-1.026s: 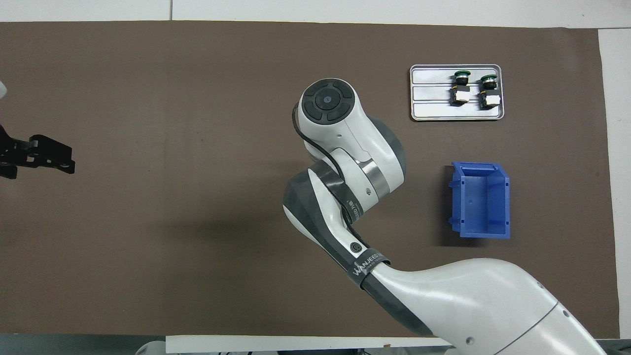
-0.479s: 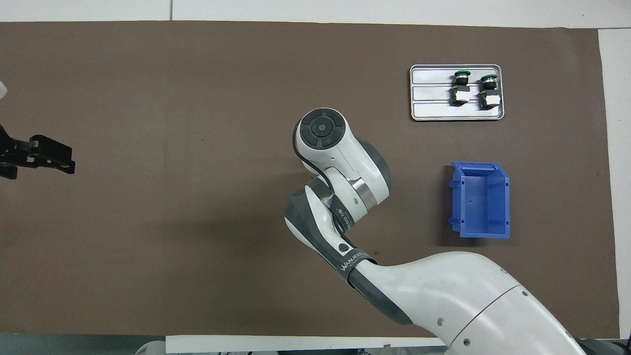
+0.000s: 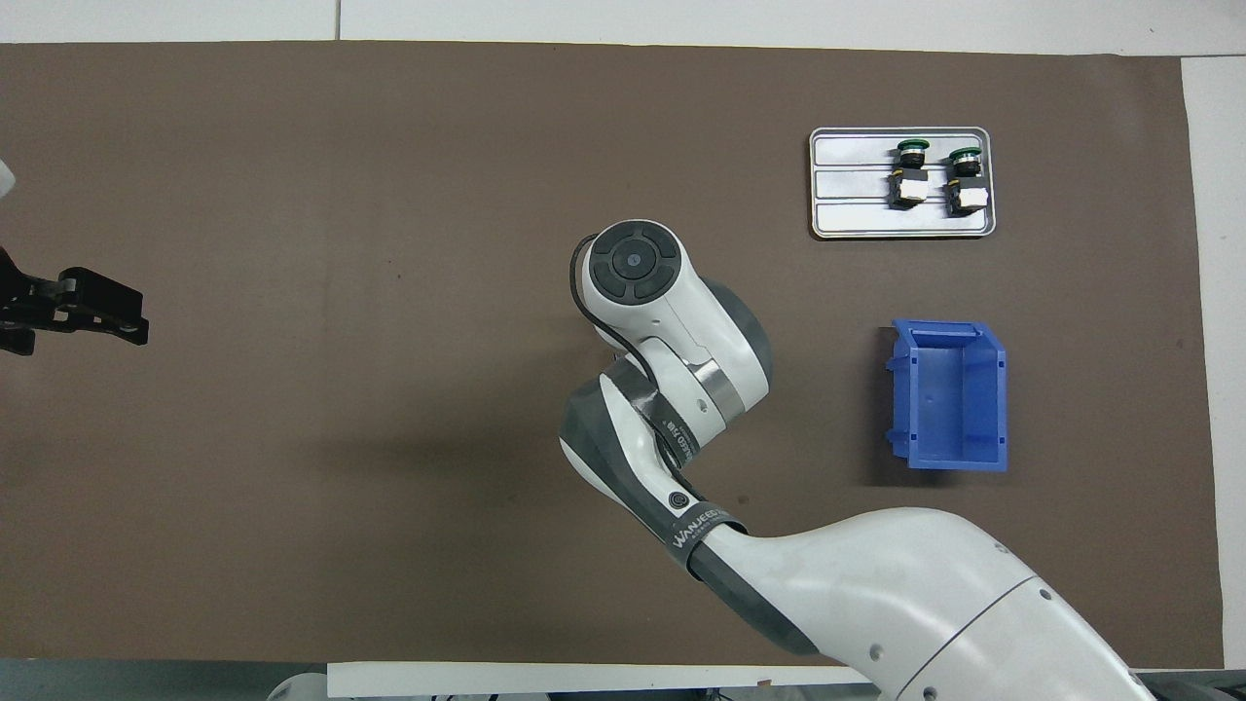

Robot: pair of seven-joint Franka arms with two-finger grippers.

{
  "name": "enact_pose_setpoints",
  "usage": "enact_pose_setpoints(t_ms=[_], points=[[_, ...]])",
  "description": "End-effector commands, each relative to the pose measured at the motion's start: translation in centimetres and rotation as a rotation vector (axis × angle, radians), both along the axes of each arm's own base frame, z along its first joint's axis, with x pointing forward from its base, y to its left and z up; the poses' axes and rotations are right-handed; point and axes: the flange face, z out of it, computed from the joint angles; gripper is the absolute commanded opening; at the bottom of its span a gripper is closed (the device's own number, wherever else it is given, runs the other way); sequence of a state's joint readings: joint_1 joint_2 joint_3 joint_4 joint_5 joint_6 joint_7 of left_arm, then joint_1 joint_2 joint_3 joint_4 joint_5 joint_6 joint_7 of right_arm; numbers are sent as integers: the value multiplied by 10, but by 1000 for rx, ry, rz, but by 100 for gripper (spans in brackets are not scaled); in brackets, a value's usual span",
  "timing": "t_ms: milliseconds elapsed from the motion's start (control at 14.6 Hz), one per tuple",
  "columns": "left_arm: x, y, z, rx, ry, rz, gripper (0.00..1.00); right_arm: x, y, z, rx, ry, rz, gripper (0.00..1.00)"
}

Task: Place and press button with both arms
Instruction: 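Carry the green button to the table center and set it down, then withdraw the right gripper while the left gripper reaches toward the button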

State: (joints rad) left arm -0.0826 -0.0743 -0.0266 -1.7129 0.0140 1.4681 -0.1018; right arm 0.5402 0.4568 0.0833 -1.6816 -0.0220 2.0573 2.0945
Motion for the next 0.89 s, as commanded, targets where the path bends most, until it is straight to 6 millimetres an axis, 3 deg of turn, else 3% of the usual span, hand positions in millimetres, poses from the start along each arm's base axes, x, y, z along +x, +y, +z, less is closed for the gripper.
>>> enact_pose_setpoints(t_ms=[0,205,274,479,821], points=[[-7,2,2,5,-18,16,100,19,-31,56,25,-48,51,99],[-8,-1,-1,10,-19,41,100,35,-93,120,50,-75,228,99],[-9,-5,-3,16,-22,68,100,40,-126,140,48,-69,338,99],[-11,-11,-4,19,-25,77,100,39,-200,183,50,-33,633,99],[-18,-76,-19,69,-40,277,100,25,-310,236,65,-3,895,99]])
